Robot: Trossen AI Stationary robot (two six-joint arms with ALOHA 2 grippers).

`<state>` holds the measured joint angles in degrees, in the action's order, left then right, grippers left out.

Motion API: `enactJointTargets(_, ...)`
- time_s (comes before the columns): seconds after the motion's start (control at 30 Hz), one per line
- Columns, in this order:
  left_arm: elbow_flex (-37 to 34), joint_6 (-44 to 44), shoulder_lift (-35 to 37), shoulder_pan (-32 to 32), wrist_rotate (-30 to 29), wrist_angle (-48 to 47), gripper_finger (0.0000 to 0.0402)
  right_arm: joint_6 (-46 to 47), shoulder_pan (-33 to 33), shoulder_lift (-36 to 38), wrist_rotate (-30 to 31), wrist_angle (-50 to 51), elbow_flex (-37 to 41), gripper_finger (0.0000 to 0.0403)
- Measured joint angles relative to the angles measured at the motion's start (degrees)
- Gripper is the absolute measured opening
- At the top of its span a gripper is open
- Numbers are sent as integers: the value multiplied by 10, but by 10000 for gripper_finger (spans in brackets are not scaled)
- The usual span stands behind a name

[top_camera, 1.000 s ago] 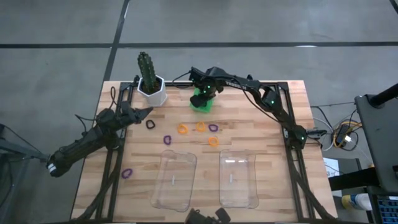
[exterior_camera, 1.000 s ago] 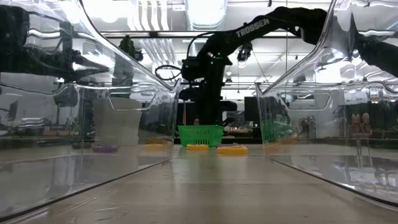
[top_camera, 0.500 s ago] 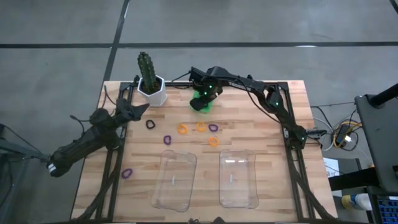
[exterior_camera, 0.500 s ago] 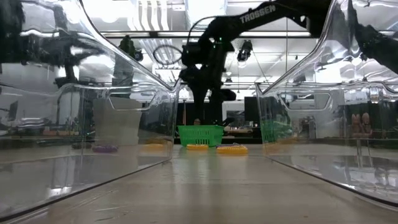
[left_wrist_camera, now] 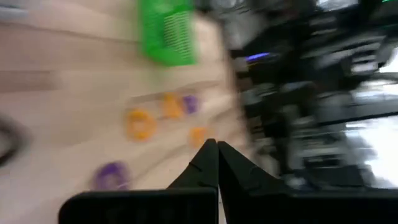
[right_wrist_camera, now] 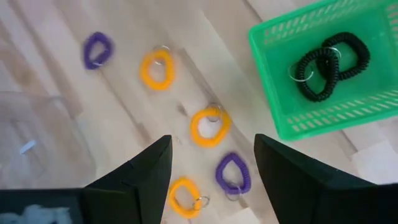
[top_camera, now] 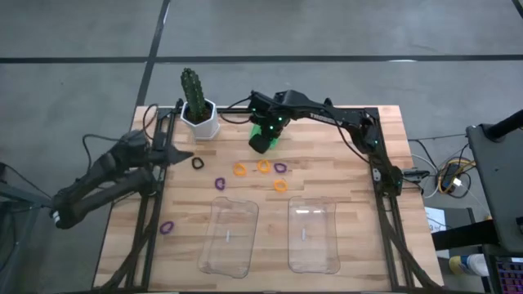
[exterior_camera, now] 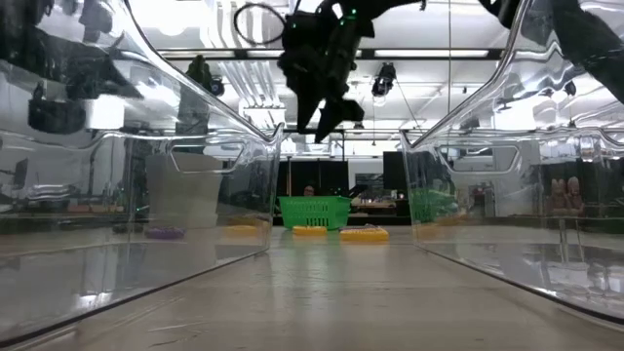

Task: Sort spring keychains
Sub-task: Put the black spring keychain into the green bin

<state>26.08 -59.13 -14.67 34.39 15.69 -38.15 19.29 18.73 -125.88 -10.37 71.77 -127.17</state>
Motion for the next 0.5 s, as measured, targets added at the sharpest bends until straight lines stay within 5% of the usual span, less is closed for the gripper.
enactJointTargets(0.5, 120, 129, -284, -1, -59, -124, 0, -3, -34, 32, 3, 41, 0, 221)
